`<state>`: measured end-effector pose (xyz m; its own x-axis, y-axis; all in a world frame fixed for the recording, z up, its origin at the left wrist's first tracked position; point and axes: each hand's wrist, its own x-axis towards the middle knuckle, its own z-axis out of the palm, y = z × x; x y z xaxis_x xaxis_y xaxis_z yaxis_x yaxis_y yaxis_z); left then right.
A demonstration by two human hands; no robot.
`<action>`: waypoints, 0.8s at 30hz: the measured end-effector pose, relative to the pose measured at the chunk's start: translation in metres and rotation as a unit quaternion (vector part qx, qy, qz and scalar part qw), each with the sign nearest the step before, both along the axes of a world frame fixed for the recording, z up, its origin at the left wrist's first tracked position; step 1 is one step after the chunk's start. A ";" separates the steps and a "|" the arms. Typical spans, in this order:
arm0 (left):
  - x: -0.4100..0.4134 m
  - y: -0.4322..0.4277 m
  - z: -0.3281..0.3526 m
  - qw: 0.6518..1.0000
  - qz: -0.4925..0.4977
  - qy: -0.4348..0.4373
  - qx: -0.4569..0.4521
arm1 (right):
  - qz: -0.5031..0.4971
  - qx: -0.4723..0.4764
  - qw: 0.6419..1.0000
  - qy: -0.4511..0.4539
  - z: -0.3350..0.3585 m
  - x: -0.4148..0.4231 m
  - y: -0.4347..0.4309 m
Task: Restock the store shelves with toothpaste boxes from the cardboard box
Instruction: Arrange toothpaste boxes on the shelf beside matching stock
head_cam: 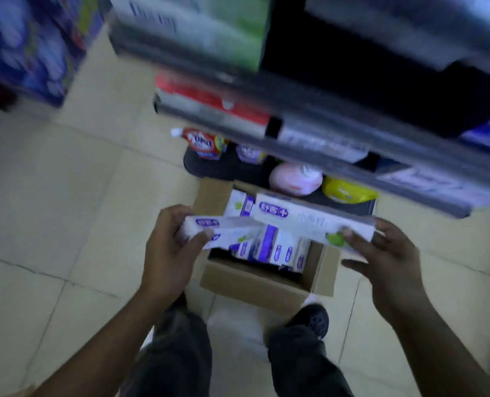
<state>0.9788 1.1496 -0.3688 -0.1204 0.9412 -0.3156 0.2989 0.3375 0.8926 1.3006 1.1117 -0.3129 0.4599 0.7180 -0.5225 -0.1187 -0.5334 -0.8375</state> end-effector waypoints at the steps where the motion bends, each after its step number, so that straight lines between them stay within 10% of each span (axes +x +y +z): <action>1: -0.008 0.008 0.029 1.000 0.002 -0.010 0.012 | -0.002 0.011 1.000 -0.006 0.027 -0.009 0.005; 14: -0.023 0.108 0.349 0.981 -0.083 -0.039 0.174 | -0.076 0.190 0.978 -0.028 0.319 -0.047 -0.011; 24: 0.100 0.097 0.467 0.949 -0.269 -0.055 0.157 | -0.082 0.318 0.943 -0.058 0.405 0.039 -0.047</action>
<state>1.0791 1.2463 0.0980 0.4213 0.9069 0.0083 0.2522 -0.1259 0.9595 1.3395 1.0644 0.0921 0.6192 0.7836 0.0504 -0.0440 0.0988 -0.9941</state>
